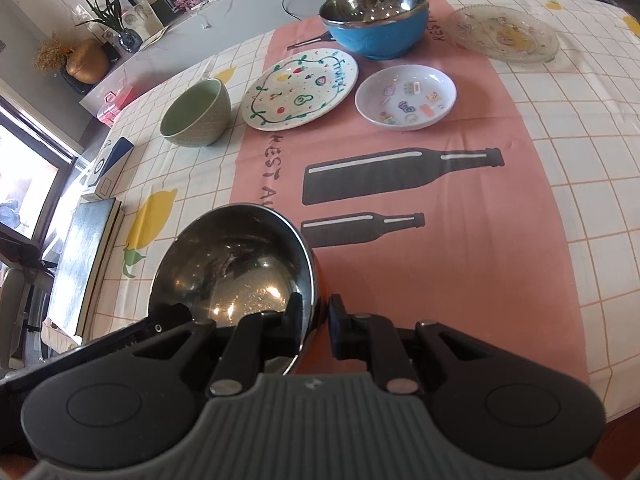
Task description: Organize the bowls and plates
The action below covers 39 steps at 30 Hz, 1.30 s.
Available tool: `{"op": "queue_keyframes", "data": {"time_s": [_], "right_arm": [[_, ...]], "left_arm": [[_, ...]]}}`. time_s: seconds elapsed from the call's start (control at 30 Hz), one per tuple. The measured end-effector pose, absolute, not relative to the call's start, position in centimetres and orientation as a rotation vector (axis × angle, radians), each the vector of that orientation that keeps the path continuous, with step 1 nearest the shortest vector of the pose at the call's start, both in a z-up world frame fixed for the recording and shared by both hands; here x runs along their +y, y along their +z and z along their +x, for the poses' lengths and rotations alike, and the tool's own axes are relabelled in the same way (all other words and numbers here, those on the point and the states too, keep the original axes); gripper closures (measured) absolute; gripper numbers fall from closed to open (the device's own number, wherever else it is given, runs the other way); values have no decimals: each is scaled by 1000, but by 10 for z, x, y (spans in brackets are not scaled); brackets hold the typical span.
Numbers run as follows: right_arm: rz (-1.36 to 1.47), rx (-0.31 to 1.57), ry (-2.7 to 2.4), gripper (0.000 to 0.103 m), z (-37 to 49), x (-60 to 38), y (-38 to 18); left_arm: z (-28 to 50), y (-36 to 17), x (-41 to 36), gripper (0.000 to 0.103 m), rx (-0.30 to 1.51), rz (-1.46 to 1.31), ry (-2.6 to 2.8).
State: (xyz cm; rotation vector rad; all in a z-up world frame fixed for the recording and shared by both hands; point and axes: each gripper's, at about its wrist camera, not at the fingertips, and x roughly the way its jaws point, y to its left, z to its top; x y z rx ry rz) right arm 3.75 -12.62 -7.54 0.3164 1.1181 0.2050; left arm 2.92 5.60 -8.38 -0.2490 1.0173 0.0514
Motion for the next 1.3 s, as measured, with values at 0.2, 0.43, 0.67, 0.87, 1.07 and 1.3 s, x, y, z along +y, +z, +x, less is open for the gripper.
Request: {"op": "queue_keyframes", "data": {"time_s": [0.2,0.43,0.67,0.87,1.07,1.3], "right_arm": [[272,1064,192,63,38,-136,-57],[315,980,136,56,40,-173,-36],[273,954,25,46,53,-207,-32],[254,943,-24,42,71,-241,-29],[242,918,-86,33,98,-266,-24],[248,922,-112,32,142,-280,-26]], "left_arm": [[31,-56,57,62,934,-228,96],[44,-13,29,51,854,-174,-52],[74,-12,-8,51,961,-180,-223],[103,-11,-35,51,997,-210,-296],[140,-4,-55,48,987,-155,-304],[187,-2,-60,36,975,-208,-296]]}}
